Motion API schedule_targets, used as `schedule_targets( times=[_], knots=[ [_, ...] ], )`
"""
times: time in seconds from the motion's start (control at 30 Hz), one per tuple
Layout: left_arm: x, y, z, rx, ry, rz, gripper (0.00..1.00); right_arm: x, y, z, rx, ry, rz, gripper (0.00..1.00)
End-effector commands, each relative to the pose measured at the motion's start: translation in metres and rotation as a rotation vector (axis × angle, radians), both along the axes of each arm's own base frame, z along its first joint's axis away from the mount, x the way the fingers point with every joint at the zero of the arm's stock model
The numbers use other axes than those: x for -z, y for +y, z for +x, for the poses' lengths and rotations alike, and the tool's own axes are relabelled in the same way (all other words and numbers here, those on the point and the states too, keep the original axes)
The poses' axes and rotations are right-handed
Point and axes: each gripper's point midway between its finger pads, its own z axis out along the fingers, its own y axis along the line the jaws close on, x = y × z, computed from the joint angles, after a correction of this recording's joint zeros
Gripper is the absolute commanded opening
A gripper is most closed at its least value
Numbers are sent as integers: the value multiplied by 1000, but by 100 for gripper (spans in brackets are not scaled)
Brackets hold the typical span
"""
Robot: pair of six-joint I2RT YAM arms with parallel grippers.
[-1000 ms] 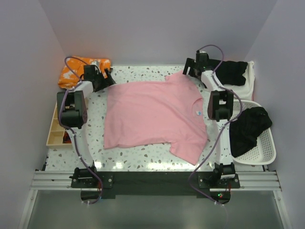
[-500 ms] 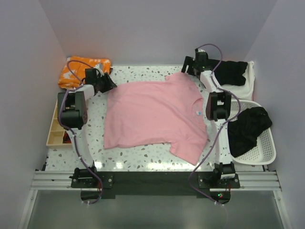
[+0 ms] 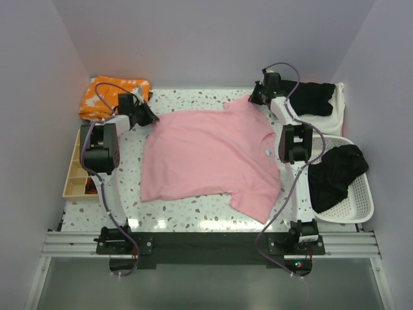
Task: Fold and stack the t-shirts
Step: Grap the side of the flattened tshirt furthest away from the robot with both arms
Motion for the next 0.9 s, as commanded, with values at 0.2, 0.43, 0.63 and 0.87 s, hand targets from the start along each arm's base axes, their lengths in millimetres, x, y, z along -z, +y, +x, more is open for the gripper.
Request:
schedule_targets(
  times=[0.2,0.43,0.63,0.87],
  knots=[
    [-21,2,14,39,-72,35,0,-37,6,-4,-47,-89,48,0],
    [-57,18,19,29,-121,110,0,-104,11,-9,-95,-195,56,0],
    [-64,34,17,3,-114,186,0,-131,12,-19,-120,-209,49,0],
    [-61,44,-2,-19,-84,233,0,-132,8,-56,-144,-128,21,0]
  ],
)
